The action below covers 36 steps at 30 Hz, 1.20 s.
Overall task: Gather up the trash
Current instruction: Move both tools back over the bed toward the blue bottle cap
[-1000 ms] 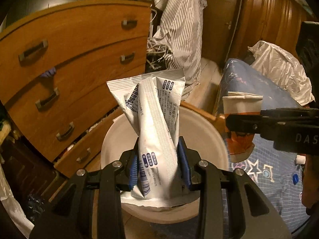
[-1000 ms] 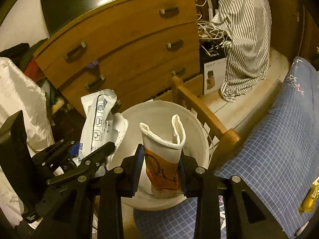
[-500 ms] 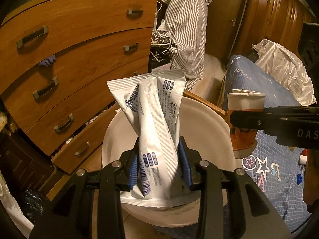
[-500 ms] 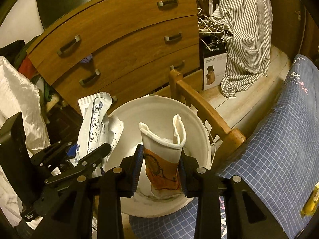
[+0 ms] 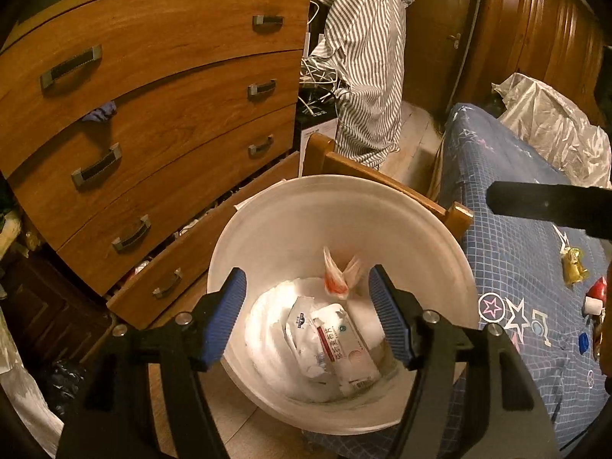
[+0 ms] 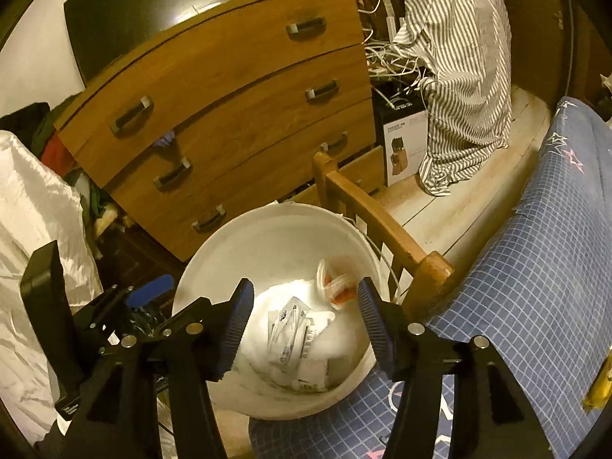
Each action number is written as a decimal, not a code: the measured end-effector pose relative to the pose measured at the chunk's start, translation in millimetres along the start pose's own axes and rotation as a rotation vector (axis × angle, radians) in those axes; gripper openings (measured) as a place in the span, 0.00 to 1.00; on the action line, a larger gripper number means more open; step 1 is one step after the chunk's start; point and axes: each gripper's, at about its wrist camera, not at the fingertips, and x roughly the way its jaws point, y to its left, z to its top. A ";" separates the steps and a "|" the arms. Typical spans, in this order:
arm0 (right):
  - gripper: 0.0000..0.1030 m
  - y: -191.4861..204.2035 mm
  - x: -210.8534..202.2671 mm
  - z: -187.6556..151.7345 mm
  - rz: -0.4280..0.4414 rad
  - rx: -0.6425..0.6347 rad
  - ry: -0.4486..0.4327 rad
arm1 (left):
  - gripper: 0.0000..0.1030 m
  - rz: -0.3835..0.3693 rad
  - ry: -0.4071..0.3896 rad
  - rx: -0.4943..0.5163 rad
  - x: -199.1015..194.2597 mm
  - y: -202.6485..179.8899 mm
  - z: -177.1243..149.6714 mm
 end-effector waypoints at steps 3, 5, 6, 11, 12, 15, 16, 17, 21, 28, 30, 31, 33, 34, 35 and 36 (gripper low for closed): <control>0.56 -4.0 -19.3 -10.9 0.010 0.003 -0.032 | 0.62 -0.009 -0.011 0.011 -6.3 -7.9 -0.9; 0.56 -11.7 -41.0 -28.1 0.015 0.011 -0.071 | 0.62 -0.033 -0.021 0.023 -13.6 -19.7 -4.0; 0.56 -16.3 -53.5 -39.5 0.011 0.019 -0.099 | 0.62 -0.049 -0.025 0.030 -16.8 -26.7 -7.1; 0.56 -50.6 -122.6 -125.3 -0.075 0.047 -0.231 | 0.62 -0.176 0.000 0.127 -19.6 -92.1 -37.9; 0.56 -59.3 -133.1 -143.7 -0.092 0.059 -0.245 | 0.62 -0.198 0.011 0.151 -18.0 -106.4 -44.9; 0.56 -94.2 -169.5 -207.6 -0.171 0.113 -0.277 | 0.62 -0.281 0.062 0.251 -11.5 -165.2 -76.1; 0.56 -105.1 -180.2 -227.3 -0.189 0.136 -0.284 | 0.62 -0.305 0.074 0.282 -10.9 -182.7 -86.0; 0.57 -116.4 -191.6 -247.0 -0.214 0.160 -0.291 | 0.62 -0.340 0.089 0.322 -11.0 -205.9 -99.0; 0.56 -161.9 -247.9 -337.9 -0.320 0.257 -0.322 | 0.62 -0.447 0.129 0.446 -17.4 -272.7 -137.9; 0.56 -227.3 -316.4 -453.3 -0.488 0.381 -0.327 | 0.62 -0.548 0.190 0.601 -13.8 -363.2 -180.1; 0.56 -248.8 -331.2 -473.0 -0.526 0.412 -0.325 | 0.62 -0.540 0.191 0.600 -6.1 -379.9 -181.1; 0.56 -255.9 -334.4 -478.1 -0.545 0.421 -0.321 | 0.62 -0.535 0.187 0.599 -3.2 -387.2 -180.7; 0.57 -275.0 -338.0 -485.3 -0.587 0.435 -0.304 | 0.62 -0.525 0.189 0.591 3.6 -401.1 -179.2; 0.59 -288.0 -338.7 -488.3 -0.600 0.448 -0.290 | 0.62 -0.524 0.190 0.590 6.6 -410.0 -177.6; 0.62 -300.6 -337.8 -490.6 -0.604 0.458 -0.280 | 0.62 -0.521 0.188 0.593 9.0 -416.4 -177.0; 0.64 -309.0 -334.7 -487.5 -0.608 0.460 -0.270 | 0.62 -0.515 0.187 0.599 12.4 -423.1 -175.9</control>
